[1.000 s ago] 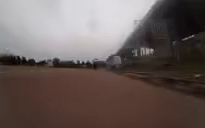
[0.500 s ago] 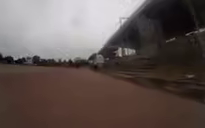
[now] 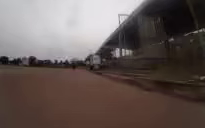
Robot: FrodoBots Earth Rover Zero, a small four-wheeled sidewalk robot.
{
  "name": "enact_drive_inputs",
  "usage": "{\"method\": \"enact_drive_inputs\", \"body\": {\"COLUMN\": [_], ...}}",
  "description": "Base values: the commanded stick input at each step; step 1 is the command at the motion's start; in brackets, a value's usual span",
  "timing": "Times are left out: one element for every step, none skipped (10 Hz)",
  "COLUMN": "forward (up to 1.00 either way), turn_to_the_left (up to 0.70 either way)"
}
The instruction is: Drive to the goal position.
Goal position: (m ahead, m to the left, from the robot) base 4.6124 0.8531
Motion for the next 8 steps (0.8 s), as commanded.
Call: {"method": "enact_drive_inputs", "body": {"forward": [1.00,1.00,1.00,1.00,1.00,1.00,1.00,1.00], "turn_to_the_left": [0.00,0.00,0.00,0.00,0.00,0.00,0.00,0.00]}}
